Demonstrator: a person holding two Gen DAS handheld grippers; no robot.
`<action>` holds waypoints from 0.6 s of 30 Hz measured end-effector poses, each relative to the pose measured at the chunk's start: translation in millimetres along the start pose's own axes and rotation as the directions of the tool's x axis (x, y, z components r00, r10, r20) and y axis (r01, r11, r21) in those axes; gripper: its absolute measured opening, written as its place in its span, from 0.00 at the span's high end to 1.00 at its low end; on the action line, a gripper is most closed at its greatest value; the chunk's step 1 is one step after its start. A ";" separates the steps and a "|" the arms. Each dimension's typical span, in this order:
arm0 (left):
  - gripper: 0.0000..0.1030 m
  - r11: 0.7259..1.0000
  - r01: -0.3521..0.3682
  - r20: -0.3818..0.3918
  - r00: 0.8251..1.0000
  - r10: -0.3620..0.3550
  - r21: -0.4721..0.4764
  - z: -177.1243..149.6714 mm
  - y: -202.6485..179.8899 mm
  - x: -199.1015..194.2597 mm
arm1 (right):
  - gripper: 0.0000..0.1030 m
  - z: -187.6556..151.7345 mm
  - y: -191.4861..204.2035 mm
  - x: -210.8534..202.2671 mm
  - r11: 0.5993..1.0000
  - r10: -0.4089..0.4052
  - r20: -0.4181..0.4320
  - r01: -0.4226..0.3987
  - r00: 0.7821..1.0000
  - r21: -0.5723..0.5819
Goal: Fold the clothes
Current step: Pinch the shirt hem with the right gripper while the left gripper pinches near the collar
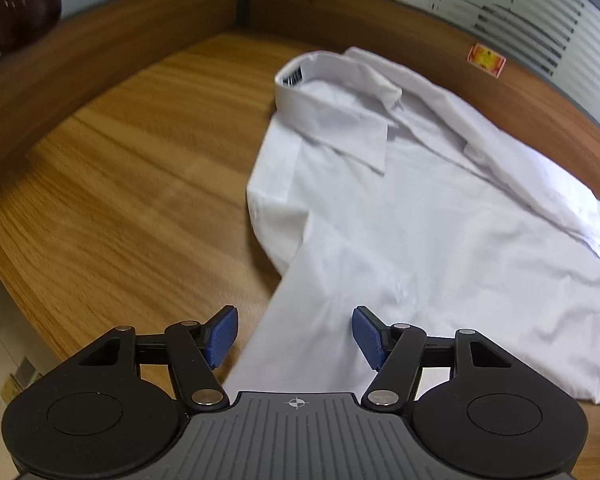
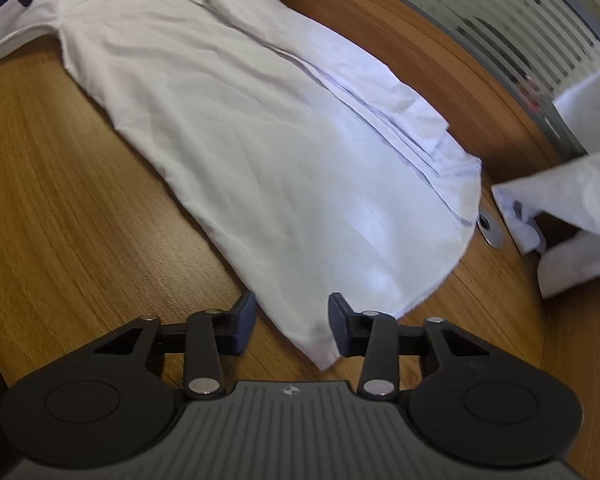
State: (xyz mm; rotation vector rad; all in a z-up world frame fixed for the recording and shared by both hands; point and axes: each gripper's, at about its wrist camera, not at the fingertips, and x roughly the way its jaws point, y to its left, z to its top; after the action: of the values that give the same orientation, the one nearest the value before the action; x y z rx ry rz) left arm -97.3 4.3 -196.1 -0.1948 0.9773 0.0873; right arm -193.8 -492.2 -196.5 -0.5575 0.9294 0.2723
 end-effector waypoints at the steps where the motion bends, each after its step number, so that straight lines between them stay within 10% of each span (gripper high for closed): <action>1: 0.36 1.000 -0.001 -0.006 1.000 0.001 -0.003 -1.5 -0.4 1.1 | 0.74 1.5 0.0 1.4 1.000 0.006 -0.002 -0.006 1.000 -0.011; 7: 0.86 1.000 0.011 -0.009 1.000 -0.011 -0.008 -3.5 -9.0 -1.1 | 0.99 4.2 7.1 3.0 0.997 0.001 0.012 0.000 1.000 -0.078; 18: 0.95 0.989 0.084 0.093 0.993 -0.073 -0.123 53.5 -11.2 -30.8 | 1.00 34.4 -21.5 -17.9 0.995 -0.095 0.051 0.096 0.994 -0.011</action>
State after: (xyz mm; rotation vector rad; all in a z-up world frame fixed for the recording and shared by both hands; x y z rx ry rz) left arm -69.2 4.7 -140.1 -0.3430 0.8751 0.0853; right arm -171.1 -490.4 -158.4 -0.6029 0.8496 0.2054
